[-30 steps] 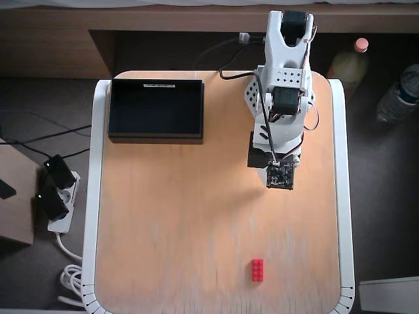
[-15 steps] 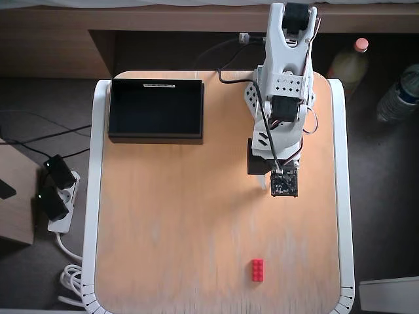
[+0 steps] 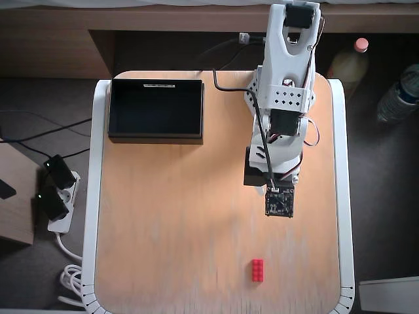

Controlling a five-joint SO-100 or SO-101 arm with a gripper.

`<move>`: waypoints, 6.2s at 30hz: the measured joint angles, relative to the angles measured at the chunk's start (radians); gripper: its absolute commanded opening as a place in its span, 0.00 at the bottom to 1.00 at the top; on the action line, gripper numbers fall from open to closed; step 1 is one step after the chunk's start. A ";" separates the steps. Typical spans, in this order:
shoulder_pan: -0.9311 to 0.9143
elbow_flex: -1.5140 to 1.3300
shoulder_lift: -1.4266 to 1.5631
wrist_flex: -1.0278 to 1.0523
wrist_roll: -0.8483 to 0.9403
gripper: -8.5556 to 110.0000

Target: Grasp a lego block and put it in the bin.

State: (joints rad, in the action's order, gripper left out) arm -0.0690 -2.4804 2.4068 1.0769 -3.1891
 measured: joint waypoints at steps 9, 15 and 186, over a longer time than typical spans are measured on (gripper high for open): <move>0.000 0.235 -0.244 0.000 0.012 0.10; 0.000 0.387 -0.390 0.000 0.025 0.11; -1.353 0.614 -0.362 0.342 -0.273 0.08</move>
State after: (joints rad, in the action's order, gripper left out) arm -1.4220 -1.8669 2.0448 1.4189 -3.4622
